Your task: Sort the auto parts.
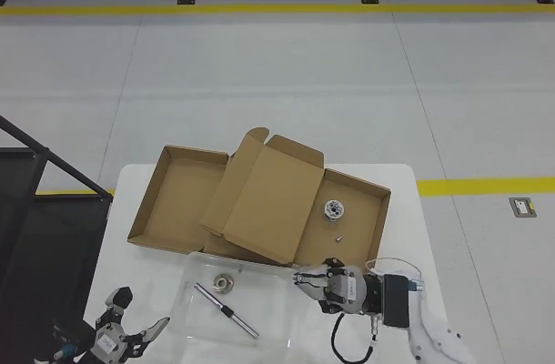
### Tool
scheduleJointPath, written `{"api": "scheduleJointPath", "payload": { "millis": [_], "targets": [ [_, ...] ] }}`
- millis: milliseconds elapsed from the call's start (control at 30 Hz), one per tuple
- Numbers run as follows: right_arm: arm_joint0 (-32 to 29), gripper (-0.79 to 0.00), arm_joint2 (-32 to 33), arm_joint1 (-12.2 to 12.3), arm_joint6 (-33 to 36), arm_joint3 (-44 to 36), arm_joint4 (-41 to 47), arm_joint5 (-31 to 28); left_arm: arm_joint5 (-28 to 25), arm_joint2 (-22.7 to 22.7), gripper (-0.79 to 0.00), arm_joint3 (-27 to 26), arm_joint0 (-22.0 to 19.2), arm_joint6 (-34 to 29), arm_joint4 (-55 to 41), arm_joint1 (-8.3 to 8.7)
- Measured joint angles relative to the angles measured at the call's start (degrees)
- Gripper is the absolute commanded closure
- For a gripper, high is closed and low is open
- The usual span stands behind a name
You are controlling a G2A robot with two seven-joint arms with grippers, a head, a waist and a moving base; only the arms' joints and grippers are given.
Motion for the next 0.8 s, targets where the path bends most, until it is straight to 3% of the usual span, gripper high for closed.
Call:
{"api": "scheduleJointPath", "payload": {
  "millis": [100, 167, 367, 533, 633, 800],
  "targets": [
    [-1.5, 0.000, 2.5, 0.2, 4.1, 3.8, -0.9, 7.0, 0.0, 0.0, -0.785, 0.0, 0.0, 0.0, 0.0, 0.00],
    [-3.0, 0.000, 3.2, -0.1, 13.5, 2.1, 1.3, 13.7, 0.0, 0.0, -0.785, 0.0, 0.0, 0.0, 0.0, 0.00],
    [-5.5, 0.000, 7.0, -0.1, 47.5, -1.4, 7.7, 25.9, 0.0, 0.0, -0.785, 0.0, 0.0, 0.0, 0.0, 0.00],
    [-3.5, 0.000, 8.3, -0.4, 70.6, 0.0, 15.1, 31.2, 0.0, 0.0, -0.785, 0.0, 0.0, 0.0, 0.0, 0.00],
    [-1.2, 0.000, 7.5, -0.7, 79.8, 1.8, 15.1, 34.9, 0.0, 0.0, -0.785, 0.0, 0.0, 0.0, 0.0, 0.00],
    [3.4, 0.000, 5.8, -1.2, 85.8, 7.1, 13.9, 38.7, 0.0, 0.0, -0.785, 0.0, 0.0, 0.0, 0.0, 0.00]
  ]
}}
